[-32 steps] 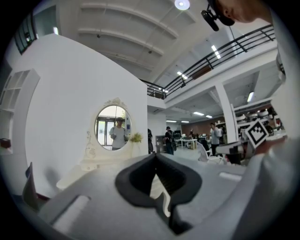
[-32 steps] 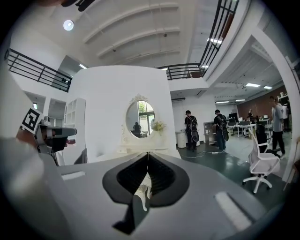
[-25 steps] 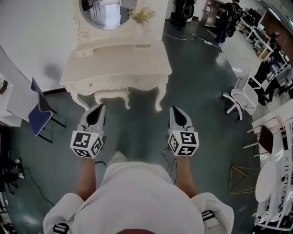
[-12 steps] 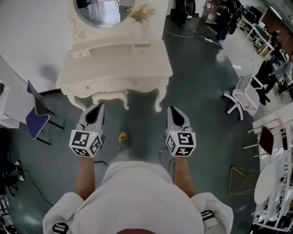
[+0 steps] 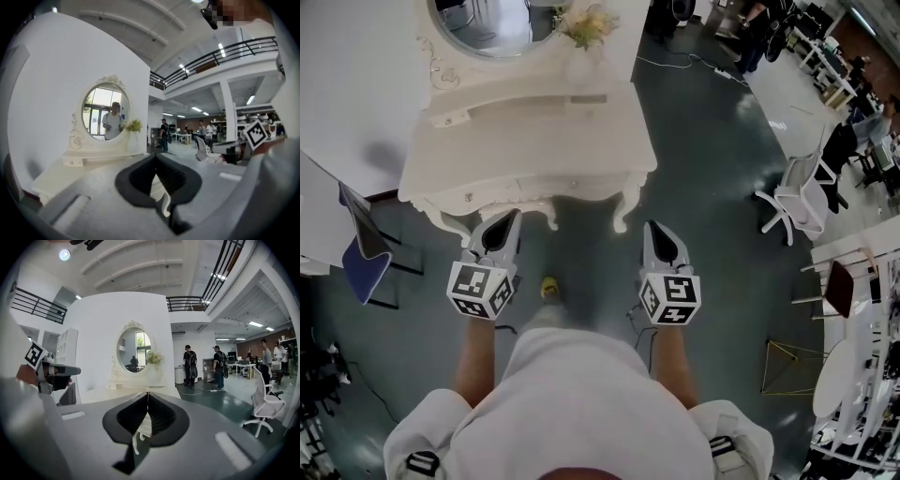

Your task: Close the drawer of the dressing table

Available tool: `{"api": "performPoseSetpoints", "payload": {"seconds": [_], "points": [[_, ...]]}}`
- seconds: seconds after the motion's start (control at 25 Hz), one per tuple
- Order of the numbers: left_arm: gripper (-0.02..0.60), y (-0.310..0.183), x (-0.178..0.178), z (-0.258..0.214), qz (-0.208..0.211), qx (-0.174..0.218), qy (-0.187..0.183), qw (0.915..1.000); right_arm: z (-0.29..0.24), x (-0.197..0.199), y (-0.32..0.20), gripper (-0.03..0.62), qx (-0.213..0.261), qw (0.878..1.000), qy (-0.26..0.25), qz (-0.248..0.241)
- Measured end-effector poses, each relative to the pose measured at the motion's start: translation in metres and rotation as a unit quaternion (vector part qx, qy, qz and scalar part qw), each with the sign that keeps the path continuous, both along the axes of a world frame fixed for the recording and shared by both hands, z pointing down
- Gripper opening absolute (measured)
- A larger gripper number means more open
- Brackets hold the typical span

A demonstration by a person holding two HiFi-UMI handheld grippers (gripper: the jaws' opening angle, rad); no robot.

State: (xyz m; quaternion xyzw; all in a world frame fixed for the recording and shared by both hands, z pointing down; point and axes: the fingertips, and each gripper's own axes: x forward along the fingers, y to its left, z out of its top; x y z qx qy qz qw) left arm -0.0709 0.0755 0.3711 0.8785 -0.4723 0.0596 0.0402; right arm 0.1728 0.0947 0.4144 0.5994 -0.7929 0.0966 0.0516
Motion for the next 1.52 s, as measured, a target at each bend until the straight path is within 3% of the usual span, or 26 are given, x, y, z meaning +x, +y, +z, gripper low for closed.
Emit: {"api": "performPoseSetpoints", "payload": {"seconds": [0.12,0.24,0.4,0.64,1.12,1.52], "points": [[-0.002,-0.038,-0.009,0.0,0.013,-0.005,0.002,0.9999,-0.003,-0.007,-0.032,0.002,-0.005,1.0,-0.014,0.018],[-0.001,-0.076,-0.016,-0.001,0.027,-0.011,0.007,0.9996,-0.01,-0.013,-0.064,0.003,-0.003,0.999,0.003,0.035],[-0.002,-0.119,-0.024,0.0,0.046,-0.013,0.006,0.9988,-0.021,-0.027,-0.106,0.003,0.021,0.998,-0.01,0.062],[-0.002,-0.174,-0.046,0.002,0.064,-0.014,0.013,0.9977,-0.017,-0.058,-0.162,0.003,0.012,0.997,-0.004,0.071],[-0.002,-0.242,-0.071,0.007,0.056,-0.014,0.015,0.9982,-0.004,-0.083,-0.225,0.003,-0.01,0.998,0.011,0.061],[-0.002,-0.305,-0.071,0.025,0.029,-0.029,0.004,0.9991,0.022,-0.082,-0.309,0.003,-0.033,0.999,0.01,0.031]]}}
